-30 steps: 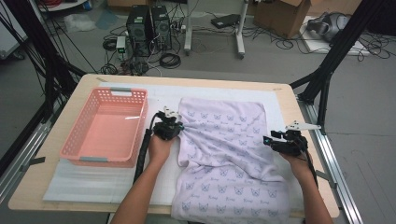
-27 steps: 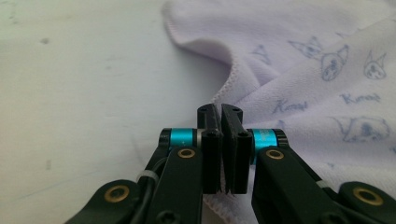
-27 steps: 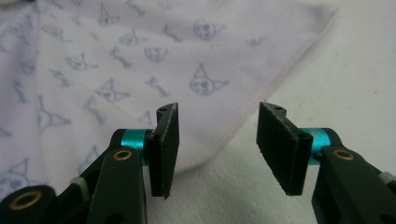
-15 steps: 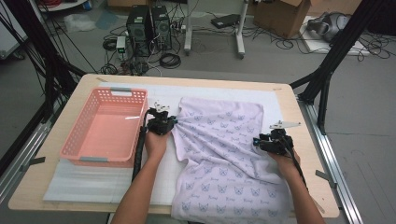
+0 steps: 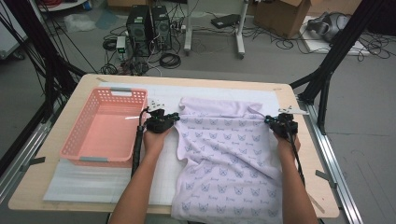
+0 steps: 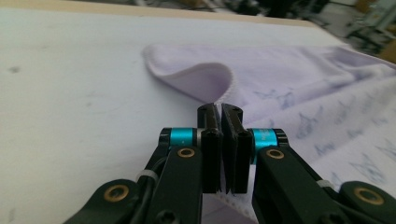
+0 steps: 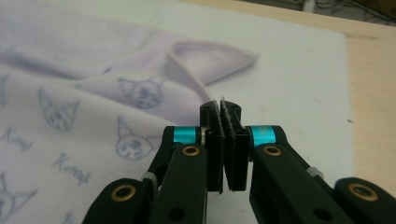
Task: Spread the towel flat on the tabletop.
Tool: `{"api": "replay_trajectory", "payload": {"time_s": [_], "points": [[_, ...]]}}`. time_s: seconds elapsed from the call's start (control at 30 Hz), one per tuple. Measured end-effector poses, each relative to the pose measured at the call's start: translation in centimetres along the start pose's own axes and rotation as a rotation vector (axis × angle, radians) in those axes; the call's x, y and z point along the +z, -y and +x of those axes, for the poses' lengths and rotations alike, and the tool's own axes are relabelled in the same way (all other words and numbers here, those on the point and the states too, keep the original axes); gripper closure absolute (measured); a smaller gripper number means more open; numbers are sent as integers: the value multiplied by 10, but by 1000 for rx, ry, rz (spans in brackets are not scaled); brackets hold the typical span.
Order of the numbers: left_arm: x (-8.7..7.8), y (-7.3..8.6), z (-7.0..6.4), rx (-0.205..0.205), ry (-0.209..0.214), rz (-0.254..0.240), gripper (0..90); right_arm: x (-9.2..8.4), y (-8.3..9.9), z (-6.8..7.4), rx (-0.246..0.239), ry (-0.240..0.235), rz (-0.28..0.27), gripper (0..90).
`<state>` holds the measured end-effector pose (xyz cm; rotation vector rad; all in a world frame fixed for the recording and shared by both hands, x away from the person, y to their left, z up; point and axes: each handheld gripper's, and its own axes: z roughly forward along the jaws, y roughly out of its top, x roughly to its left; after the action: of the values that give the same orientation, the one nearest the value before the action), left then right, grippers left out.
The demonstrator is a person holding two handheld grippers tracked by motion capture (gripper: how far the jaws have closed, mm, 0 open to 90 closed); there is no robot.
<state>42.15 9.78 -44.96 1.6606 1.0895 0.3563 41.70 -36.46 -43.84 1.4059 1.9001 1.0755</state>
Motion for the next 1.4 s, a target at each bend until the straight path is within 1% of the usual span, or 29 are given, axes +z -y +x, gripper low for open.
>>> {"api": "replay_trajectory", "payload": {"time_s": [0.03, 0.07, 0.1, 0.13, 0.17, 0.23, 0.3, 0.37, 0.43, 0.47, 0.5, 0.63, 0.73, 0.83, 0.87, 0.9, 0.93, 0.97, 1.0, 1.07, 1.1, 1.13, 1.17, 1.2, 1.23, 1.27, 1.3, 1.33, 1.4], "points": [[0, 0, -1, 2, 22, 3, 836, 0, 0, -2, 27, 6, -9, 859], [1, 0, -2, -8, 46, -1, 781, -1, 1, -3, 46, -2, -6, 798], [1, 0, -4, -21, 58, -2, 680, -1, 1, -3, 45, -10, 12, 754], [1, 0, -5, -19, 61, 4, 588, -2, 1, -3, 31, -22, 30, 722], [1, -1, -7, -15, 64, 2, 532, -5, 2, -2, 19, -40, 36, 683], [-2, -1, -10, -17, 81, 5, 456, -12, 3, -2, 2, -62, 27, 616], [-5, 0, -14, -6, 108, 20, 424, -21, 2, -1, 0, -95, 1, 566], [-8, 2, -18, 19, 115, 45, 417, -30, 1, 1, -26, -127, -13, 534], [-10, 1, -22, 22, 129, 86, 379, -40, 2, 2, -48, -150, -30, 499], [-12, 1, -25, 24, 123, 90, 355, -44, 3, 2, -49, -169, -33, 491], [-15, -1, -28, 40, 114, 93, 346, -49, 5, 3, -60, -179, -35, 486], [-29, -1, -39, 76, 107, 74, 345, -66, 15, 4, -74, -223, -24, 462], [-36, 6, -47, 102, 89, 110, 345, -76, 26, 10, -93, -247, -11, 462], [-38, 17, -53, 116, 89, 162, 348, -82, 37, 15, -116, -234, 6, 472], [-37, 21, -55, 125, 87, 191, 349, -83, 40, 15, -115, -227, 18, 476], [-35, 24, -56, 133, 79, 236, 357, -83, 44, 15, -113, -219, 29, 478], [-33, 26, -57, 133, 73, 272, 355, -82, 48, 15, -98, -220, 34, 481], [-31, 27, -57, 138, 74, 288, 356, -81, 51, 15, -89, -228, 46, 489], [-31, 29, -58, 143, 72, 300, 368, -80, 53, 15, -96, -231, 59, 489], [-31, 31, -60, 166, 48, 287, 416, -77, 55, 19, -121, -243, 95, 492], [-32, 31, -60, 180, 29, 285, 463, -75, 56, 21, -140, -249, 109, 492], [-33, 32, -60, 185, 5, 277, 545, -73, 56, 23, -163, -241, 121, 493], [-34, 32, -58, 189, -3, 276, 663, -70, 56, 26, -175, -227, 139, 499], [-35, 33, -56, 162, 26, 275, 800, -67, 57, 27, -186, -212, 150, 532], [-34, 32, -55, 146, 29, 274, 858, -67, 56, 29, -191, -198, 145, 653], [-33, 31, -53, 147, 23, 272, 865, -67, 54, 30, -194, -200, 145, 831], [-33, 30, -52, 151, -12, 264, 869, -65, 53, 31, -213, -200, 144, 867], [-33, 28, -49, 129, -51, 243, 872, -63, 51, 32, -220, -202, 142, 872], [-33, 21, -39, 57, -95, 191, 874, -57, 47, 31, -195, -208, 130, 876]]}}
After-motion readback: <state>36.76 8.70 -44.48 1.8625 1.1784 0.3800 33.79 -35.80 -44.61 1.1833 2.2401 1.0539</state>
